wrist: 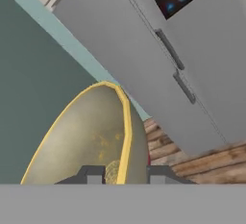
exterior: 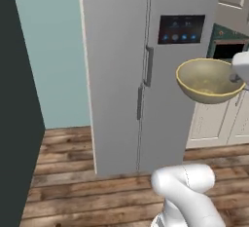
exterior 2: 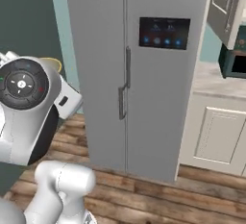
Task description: Take the smaller bowl and place it next to the appetizer plate on the dining counter , and place the larger bowl next to the plate with cooked food.
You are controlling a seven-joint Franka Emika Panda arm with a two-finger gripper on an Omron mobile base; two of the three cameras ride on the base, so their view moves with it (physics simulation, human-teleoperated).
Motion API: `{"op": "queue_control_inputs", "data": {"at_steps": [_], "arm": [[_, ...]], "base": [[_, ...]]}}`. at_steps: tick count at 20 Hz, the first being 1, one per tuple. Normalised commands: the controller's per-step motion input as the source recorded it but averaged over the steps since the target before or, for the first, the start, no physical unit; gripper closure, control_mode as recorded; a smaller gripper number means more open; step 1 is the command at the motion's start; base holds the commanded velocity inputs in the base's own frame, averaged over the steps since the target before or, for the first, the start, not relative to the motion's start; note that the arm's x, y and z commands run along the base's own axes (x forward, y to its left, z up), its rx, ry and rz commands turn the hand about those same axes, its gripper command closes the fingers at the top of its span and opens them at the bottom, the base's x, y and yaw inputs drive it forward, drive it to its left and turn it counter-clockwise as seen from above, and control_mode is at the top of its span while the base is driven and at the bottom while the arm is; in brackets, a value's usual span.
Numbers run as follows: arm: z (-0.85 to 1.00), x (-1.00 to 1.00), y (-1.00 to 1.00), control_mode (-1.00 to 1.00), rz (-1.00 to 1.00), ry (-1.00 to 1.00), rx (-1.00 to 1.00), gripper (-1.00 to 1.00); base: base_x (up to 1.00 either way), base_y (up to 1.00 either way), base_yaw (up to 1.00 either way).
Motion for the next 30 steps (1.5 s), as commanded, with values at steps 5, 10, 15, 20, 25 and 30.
{"op": "queue_control_inputs", "data": {"at_steps": [5, 10, 15, 20, 25, 30], "arm": [[0.0, 0.0, 0.0, 1.0, 0.0, 0.0, 0.0, 1.0], [0.0, 0.0, 0.0, 1.0, 0.0, 0.0, 0.0, 1.0], [0.0, 0.0, 0.0, 1.0, 0.0, 0.0, 0.0, 1.0], [0.0, 0.0, 0.0, 1.0, 0.0, 0.0, 0.0, 1.0], [0.0, 0.0, 0.0, 1.0, 0.0, 0.0, 0.0, 1.0], [0.0, 0.0, 0.0, 1.0, 0.0, 0.0, 0.0, 1.0]], "base": [[-0.96, 0.7, -0.03], [-1.0, 0.33, -0.06], [-1.0, 0.01, -0.05], [-1.0, 0.0, -0.04], [-1.0, 0.0, -0.01], [-1.0, 0.0, 0.0]]}}
